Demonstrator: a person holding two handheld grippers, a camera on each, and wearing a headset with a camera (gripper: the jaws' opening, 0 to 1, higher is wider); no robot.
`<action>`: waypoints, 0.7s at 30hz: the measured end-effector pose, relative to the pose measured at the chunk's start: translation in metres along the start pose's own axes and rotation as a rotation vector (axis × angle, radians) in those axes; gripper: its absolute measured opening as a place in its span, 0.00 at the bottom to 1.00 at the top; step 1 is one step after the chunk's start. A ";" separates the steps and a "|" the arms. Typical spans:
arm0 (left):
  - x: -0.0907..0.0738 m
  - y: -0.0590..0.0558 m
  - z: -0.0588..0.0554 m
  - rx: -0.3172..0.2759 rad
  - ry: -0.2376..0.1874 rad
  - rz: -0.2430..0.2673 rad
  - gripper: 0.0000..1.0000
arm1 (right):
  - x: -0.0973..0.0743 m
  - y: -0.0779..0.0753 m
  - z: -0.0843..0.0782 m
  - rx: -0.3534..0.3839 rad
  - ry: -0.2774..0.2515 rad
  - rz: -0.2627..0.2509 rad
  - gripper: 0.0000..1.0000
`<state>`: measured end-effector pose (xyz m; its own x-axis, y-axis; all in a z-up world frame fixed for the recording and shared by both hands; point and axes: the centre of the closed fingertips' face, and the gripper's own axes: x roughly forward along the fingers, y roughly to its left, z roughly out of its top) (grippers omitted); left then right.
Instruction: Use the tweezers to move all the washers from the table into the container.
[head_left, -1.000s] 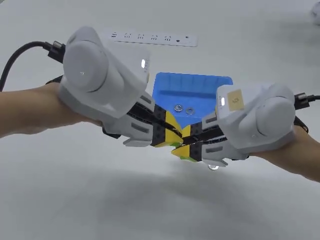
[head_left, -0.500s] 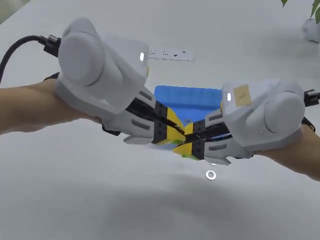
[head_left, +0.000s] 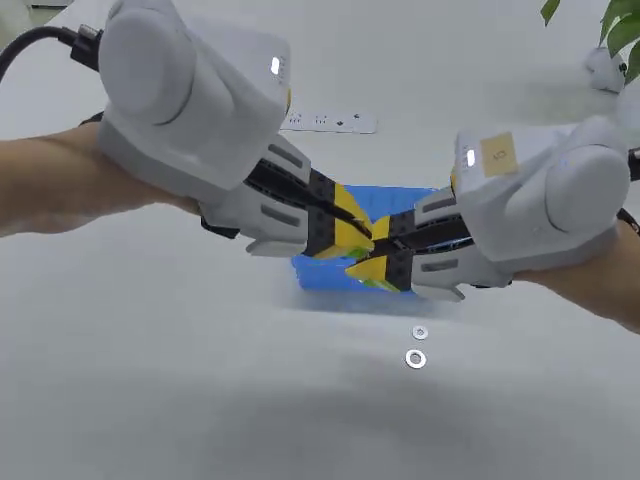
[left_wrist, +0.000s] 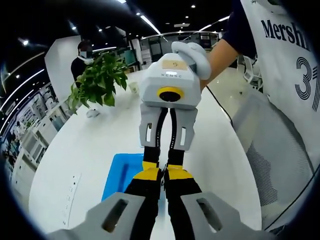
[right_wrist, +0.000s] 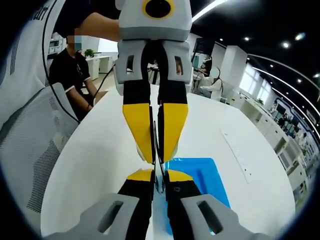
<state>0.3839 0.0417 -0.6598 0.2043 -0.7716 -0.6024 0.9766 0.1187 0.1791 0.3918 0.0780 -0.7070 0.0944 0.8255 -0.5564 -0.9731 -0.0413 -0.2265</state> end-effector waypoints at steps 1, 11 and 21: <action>0.000 0.002 0.000 0.004 0.001 0.000 0.07 | 0.000 -0.003 0.000 0.000 -0.001 -0.004 0.09; 0.010 0.036 -0.004 0.039 -0.010 -0.016 0.07 | 0.001 -0.034 -0.010 -0.011 -0.004 -0.037 0.09; 0.033 0.059 -0.033 -0.011 0.023 -0.032 0.07 | 0.024 -0.056 -0.038 0.037 0.016 -0.037 0.09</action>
<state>0.4505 0.0438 -0.6949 0.1745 -0.7604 -0.6256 0.9833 0.1014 0.1511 0.4561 0.0791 -0.7384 0.1336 0.8167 -0.5614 -0.9761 0.0104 -0.2172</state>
